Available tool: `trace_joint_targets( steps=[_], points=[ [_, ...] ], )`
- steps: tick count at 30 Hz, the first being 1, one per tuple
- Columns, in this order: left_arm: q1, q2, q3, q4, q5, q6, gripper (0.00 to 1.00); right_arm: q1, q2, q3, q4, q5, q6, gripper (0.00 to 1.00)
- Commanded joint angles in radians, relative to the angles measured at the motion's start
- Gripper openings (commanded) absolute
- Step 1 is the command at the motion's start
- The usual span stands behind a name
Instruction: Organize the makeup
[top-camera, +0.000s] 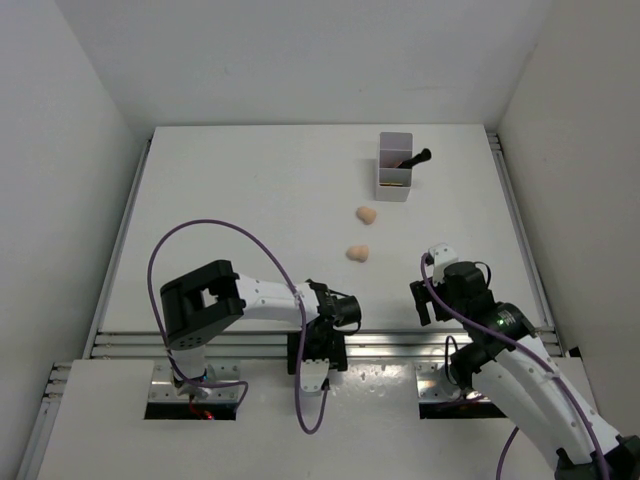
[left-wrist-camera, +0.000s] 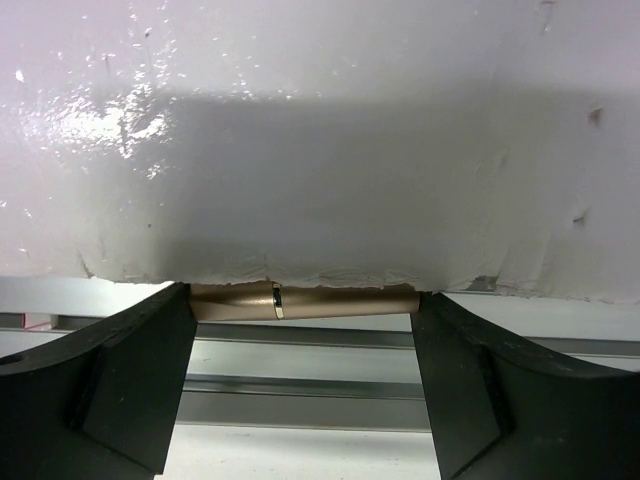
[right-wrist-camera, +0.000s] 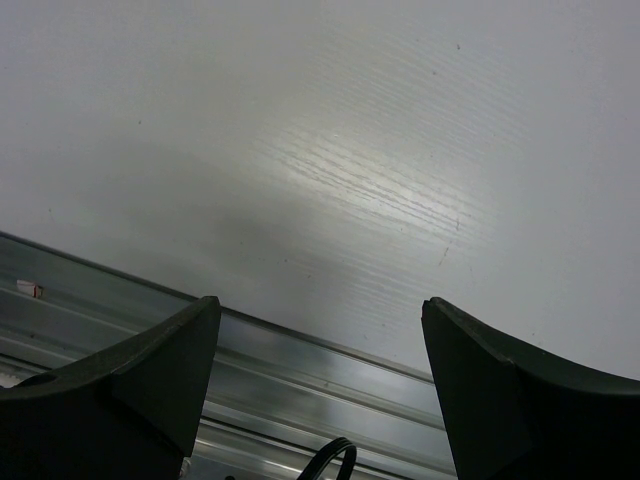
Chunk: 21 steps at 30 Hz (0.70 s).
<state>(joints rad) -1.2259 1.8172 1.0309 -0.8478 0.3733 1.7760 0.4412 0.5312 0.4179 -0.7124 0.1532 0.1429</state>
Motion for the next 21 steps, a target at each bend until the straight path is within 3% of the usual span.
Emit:
trace_joint_targets(
  steps=[1, 16, 21],
  points=[
    [-0.032, 0.022, 0.027, 0.023, 0.052, -0.076, 0.28, -0.001, -0.008, 0.024, 0.013, 0.014, -0.014, 0.82],
    [-0.004, -0.009, 0.164, -0.037, 0.052, -0.138, 0.27, 0.002, -0.005, 0.047, 0.011, 0.014, -0.019, 0.82],
    [0.045, -0.018, 0.233, -0.037, 0.052, -0.223, 0.26, 0.002, 0.010, 0.059, 0.016, 0.061, 0.021, 0.82]
  ],
)
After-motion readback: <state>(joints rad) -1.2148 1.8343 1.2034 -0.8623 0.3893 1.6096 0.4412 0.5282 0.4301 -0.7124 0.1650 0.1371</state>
